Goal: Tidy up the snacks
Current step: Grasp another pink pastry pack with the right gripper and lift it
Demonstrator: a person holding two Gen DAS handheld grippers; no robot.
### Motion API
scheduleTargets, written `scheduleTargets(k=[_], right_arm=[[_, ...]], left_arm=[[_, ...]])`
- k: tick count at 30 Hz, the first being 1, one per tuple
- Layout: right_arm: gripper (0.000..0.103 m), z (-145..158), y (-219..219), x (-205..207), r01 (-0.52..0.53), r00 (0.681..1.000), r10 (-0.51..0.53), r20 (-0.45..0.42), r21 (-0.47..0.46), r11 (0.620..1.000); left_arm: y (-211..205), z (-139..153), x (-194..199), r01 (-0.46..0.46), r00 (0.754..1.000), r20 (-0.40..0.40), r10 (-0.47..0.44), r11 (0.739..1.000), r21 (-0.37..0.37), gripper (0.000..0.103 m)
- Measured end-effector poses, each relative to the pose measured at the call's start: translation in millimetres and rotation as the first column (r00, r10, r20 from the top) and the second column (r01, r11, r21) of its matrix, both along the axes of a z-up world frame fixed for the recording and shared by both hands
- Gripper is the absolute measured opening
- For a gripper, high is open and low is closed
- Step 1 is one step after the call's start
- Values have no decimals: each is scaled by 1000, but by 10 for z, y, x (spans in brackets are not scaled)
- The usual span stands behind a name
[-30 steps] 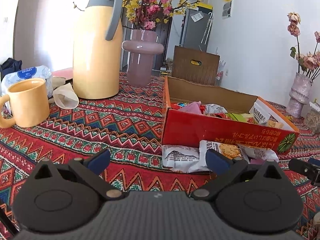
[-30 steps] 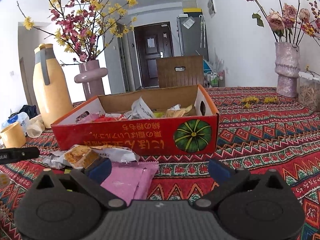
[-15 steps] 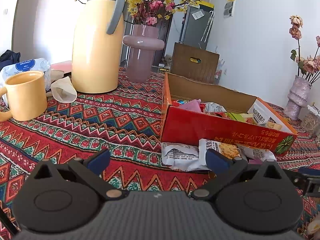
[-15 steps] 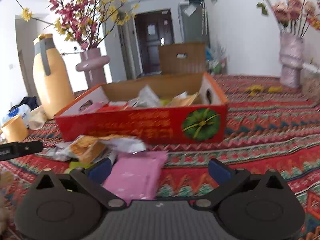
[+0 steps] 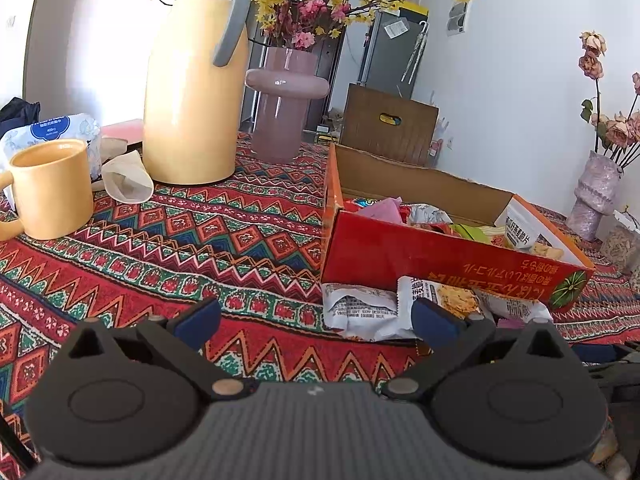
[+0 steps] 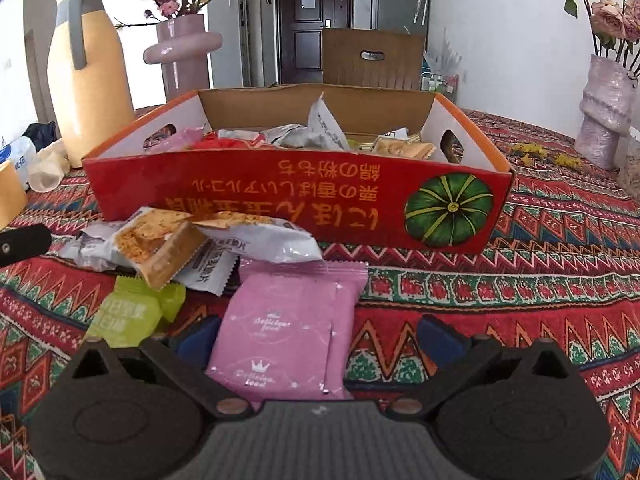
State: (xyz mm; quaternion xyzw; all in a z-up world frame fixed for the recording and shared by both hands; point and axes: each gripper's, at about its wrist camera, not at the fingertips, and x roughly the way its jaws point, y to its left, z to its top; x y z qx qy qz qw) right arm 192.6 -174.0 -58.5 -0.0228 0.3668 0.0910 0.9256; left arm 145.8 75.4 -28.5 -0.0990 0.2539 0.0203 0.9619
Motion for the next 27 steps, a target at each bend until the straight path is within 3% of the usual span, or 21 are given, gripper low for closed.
scheduleTargets(k=[12, 14, 18, 21, 27], right_arm=[[101, 21, 42, 1, -18, 1000, 19, -17, 4, 1000], [95, 28, 48, -37, -39, 999, 39, -8, 6, 999], [61, 96, 18, -121, -69, 998, 69, 8, 24, 997], [60, 131, -80, -170, -64, 998, 63, 10, 64, 996], [60, 206, -369, -380, 8, 994, -19, 107, 97, 995]], left_arm=[[-3, 2, -1, 6, 1000, -1, -6, 1000, -2, 103], [-3, 2, 7, 6, 1000, -2, -6, 1000, -2, 103], [-1, 2, 5, 6, 1000, -3, -6, 1000, -1, 103], [-3, -2, 8, 5, 1000, -6, -5, 1000, -2, 103], [-5, -12, 11, 4, 1000, -10, -4, 1000, 0, 103]])
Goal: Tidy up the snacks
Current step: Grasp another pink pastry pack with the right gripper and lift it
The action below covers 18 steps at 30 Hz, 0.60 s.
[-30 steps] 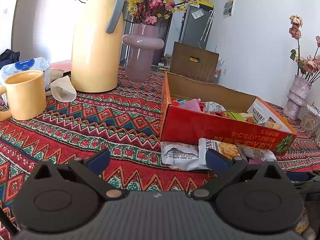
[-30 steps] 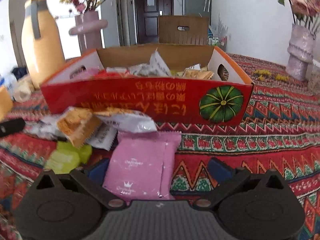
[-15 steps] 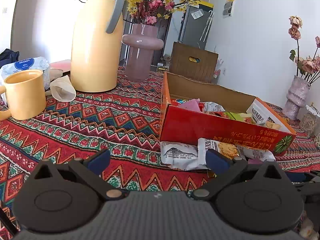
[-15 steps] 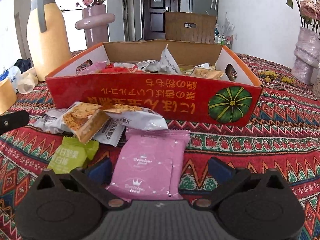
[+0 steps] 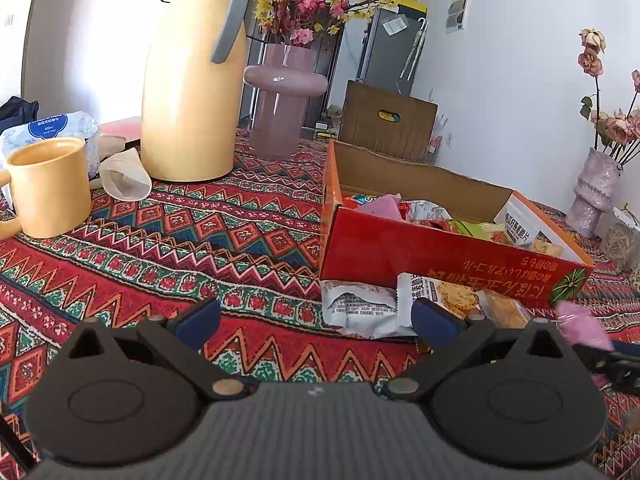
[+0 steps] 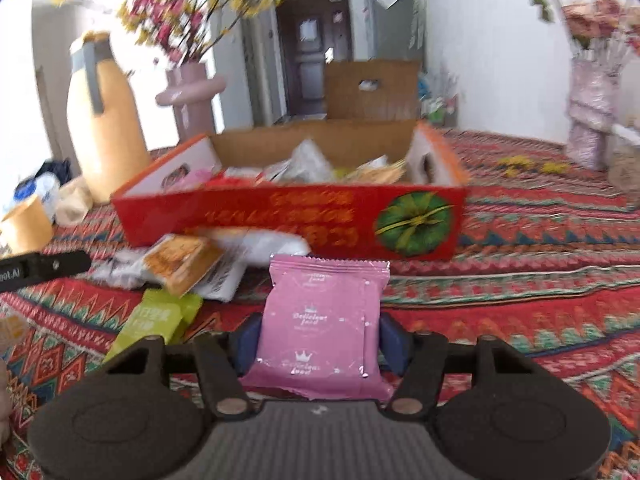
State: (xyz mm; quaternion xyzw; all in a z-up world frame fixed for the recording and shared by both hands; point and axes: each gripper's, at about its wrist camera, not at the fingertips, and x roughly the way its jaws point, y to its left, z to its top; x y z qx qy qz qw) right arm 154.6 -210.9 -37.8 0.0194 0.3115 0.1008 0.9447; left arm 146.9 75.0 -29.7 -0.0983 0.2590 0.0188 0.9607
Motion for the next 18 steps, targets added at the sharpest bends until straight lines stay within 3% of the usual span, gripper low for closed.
scheduleTargets(k=[5, 9, 18], right_arm=[[60, 22, -309, -155, 84, 993, -84, 77, 4, 996], [60, -53, -517, -185, 129, 988, -132, 78, 37, 991], [60, -98, -515, -193, 97, 989, -103, 107, 62, 993]], left_arm=[[0, -1, 8, -4, 1000, -6, 4, 1000, 4, 103], [-4, -5, 18, -10, 1000, -12, 10, 1000, 10, 103], [-14, -8, 22, -23, 1000, -12, 24, 999, 23, 103]])
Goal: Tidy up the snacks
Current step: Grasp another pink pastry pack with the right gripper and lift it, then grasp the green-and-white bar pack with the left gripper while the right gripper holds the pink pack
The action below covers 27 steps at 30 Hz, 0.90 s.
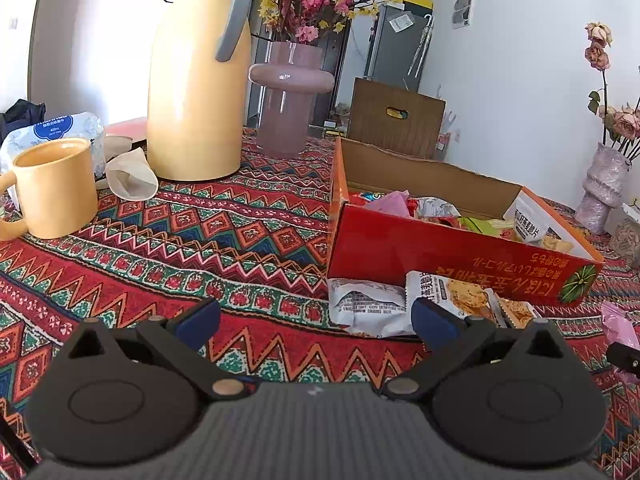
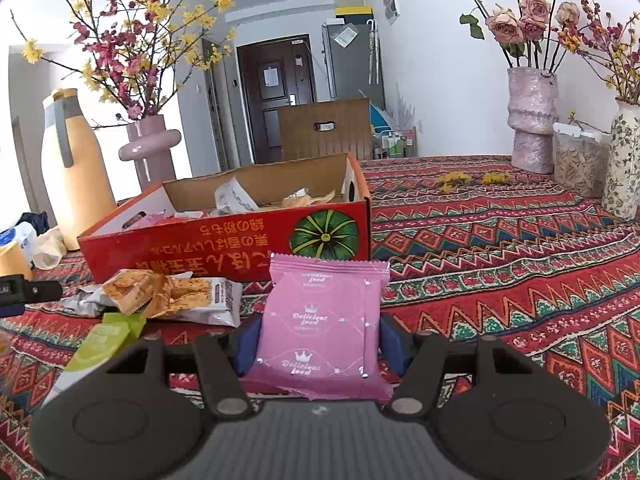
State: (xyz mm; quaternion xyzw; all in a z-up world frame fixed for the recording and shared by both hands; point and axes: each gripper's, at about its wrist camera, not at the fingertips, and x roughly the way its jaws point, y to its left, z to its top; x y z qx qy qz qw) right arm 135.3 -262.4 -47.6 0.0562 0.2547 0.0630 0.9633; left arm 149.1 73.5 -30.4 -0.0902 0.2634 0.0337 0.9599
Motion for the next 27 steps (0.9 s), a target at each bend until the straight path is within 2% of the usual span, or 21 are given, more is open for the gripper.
scheduleTargets(k=[6, 10, 18, 21, 27], right_arm=[[60, -1, -4, -35, -12, 1000, 12, 12, 13, 1000], [60, 1, -24, -63, -19, 999, 19, 26, 26, 999], [60, 9, -49, -107, -45, 998, 43, 51, 47, 998], [60, 6, -37, -93, -36, 999, 34, 40, 39, 999], [60, 5, -53, -109, -46, 998, 43, 48, 49, 998]], left_arm=[[-25, -2, 12, -15, 1000, -8, 15, 1000, 27, 103], [-109, 27, 5, -25, 999, -23, 28, 996, 88, 103], [-420, 138, -123, 56, 995, -92, -49, 996, 76, 103], [-610, 153, -140, 90, 989, -123, -77, 990, 107, 103], [-963, 101, -151, 153, 975, -180, -130, 981, 121, 103]])
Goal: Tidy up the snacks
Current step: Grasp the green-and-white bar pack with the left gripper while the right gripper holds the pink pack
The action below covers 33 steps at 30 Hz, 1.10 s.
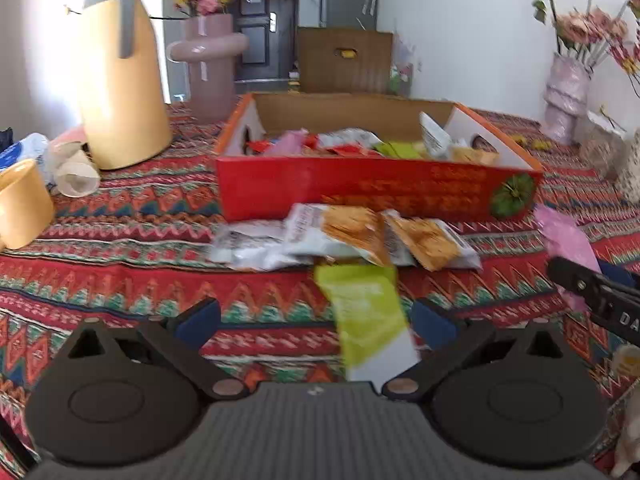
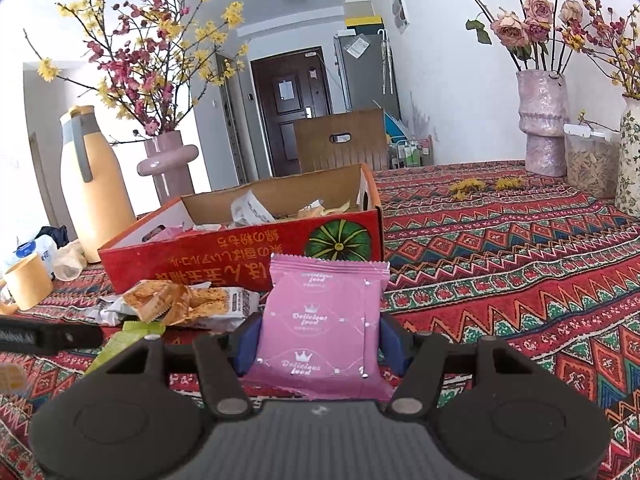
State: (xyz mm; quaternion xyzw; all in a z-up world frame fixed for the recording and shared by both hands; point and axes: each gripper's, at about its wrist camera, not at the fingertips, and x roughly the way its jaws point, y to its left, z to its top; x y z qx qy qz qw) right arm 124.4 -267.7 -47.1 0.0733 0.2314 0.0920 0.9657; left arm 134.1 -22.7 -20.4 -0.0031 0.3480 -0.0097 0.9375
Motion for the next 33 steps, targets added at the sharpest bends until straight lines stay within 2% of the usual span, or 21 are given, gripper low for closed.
scheduleTargets(k=[6, 12, 15, 18, 20, 21, 23, 33], right_arm=[[60, 5, -14, -28, -10, 1000, 9, 14, 8, 1000], [60, 13, -17, -60, -19, 999, 18, 33, 9, 1000], [60, 14, -18, -65, -19, 999, 19, 36, 10, 1000], [60, 14, -17, -63, -15, 999, 14, 37, 7, 1000], [60, 12, -14, -66, -10, 999, 10, 36, 6, 1000], [60, 10, -13, -65, -10, 999, 10, 35, 5, 1000], [60, 9, -8, -64, -8, 999, 8, 35, 3, 1000], [60, 24, 5, -102, 6, 998, -6, 59, -4, 1000]], left_arm=[[-232, -95, 13, 19, 999, -41, -18, 999, 26, 102], [-308, -209, 39, -10, 996, -91, 14, 999, 46, 91], [-279, -233, 49, -27, 995, -94, 29, 999, 29, 88], [-257, -216, 33, -39, 995, -87, 41, 999, 19, 76], [-236, -197, 22, -47, 996, -82, 47, 999, 11, 61], [-220, -187, 15, -45, 996, -78, 45, 999, 0, 57], [-205, -177, -3, -42, 997, -67, 41, 999, -4, 40], [-96, -113, -111, -28, 999, -44, 27, 999, -41, 39]])
